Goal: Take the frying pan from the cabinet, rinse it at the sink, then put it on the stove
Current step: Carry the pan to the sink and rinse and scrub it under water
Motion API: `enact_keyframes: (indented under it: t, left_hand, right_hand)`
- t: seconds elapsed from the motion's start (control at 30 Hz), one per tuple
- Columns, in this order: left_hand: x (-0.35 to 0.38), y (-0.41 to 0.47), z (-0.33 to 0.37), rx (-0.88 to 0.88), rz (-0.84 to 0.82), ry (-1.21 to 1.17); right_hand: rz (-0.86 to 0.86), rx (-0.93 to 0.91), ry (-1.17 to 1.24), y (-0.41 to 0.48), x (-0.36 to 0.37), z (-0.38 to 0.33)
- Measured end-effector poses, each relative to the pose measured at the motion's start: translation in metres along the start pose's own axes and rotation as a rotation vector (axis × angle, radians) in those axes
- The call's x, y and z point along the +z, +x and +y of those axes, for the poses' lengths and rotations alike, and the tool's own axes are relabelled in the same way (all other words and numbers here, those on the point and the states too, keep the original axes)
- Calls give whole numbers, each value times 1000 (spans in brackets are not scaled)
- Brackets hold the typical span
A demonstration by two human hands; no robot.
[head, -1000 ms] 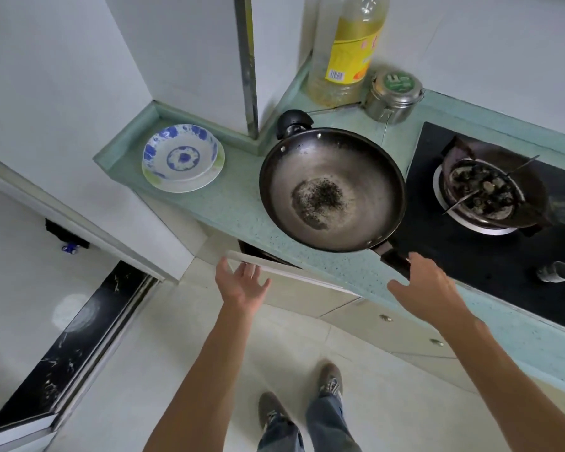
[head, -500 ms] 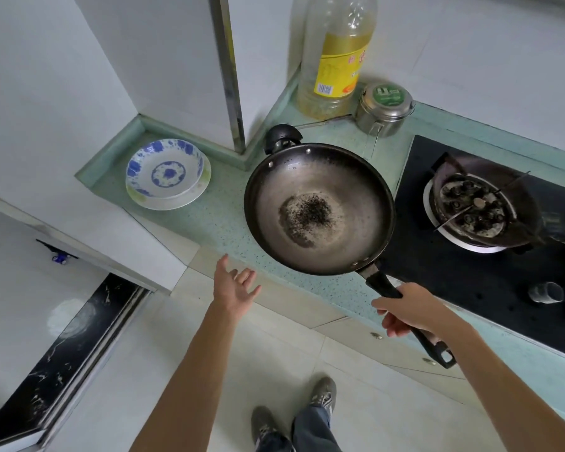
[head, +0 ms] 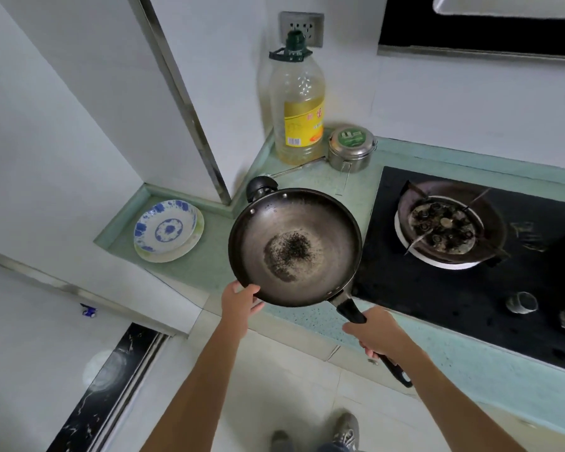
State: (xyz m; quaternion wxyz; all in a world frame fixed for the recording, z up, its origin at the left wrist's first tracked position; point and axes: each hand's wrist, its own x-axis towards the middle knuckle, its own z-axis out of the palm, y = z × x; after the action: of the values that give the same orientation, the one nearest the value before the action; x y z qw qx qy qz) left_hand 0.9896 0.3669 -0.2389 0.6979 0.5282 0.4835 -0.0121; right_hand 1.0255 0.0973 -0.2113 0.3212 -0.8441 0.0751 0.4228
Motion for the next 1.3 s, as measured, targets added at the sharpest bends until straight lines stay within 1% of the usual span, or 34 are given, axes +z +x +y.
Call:
enact_keyframes:
  t: [0.13,0.23,0.3,0.5,0.63,0.8,1.03,1.17,1.3]
  left_hand:
    - [-3,13,8,-89,-17,5]
    - [-2,17,14,-119,-69,-4]
    - [-4,22,17,-110,-84,36]
    - [-13,25,30,-19,-191,95]
    - [-12,10,39,84,-198,150]
    - [1,-16,52,202,-244,202]
    - [48,-65,74,316,-396,191]
    - [82,-102,69,326,-506,208]
    - [117,-149,51,340,-622,230]
  right_hand:
    - [43,43,-3,-2,7,-3]
    - [74,66,-14,-1,11,-5]
    - [120,83,2,-2,15,-4]
    - [228,113,81,-13,39,2]
    - [243,117,180,-30,58,8]
    - [331,73,299,-55,64,20]
    - [491,32,410,-94,48,44]
    - [561,39,466,-125,34,74]
    - [670,48,484,-163,23,118]
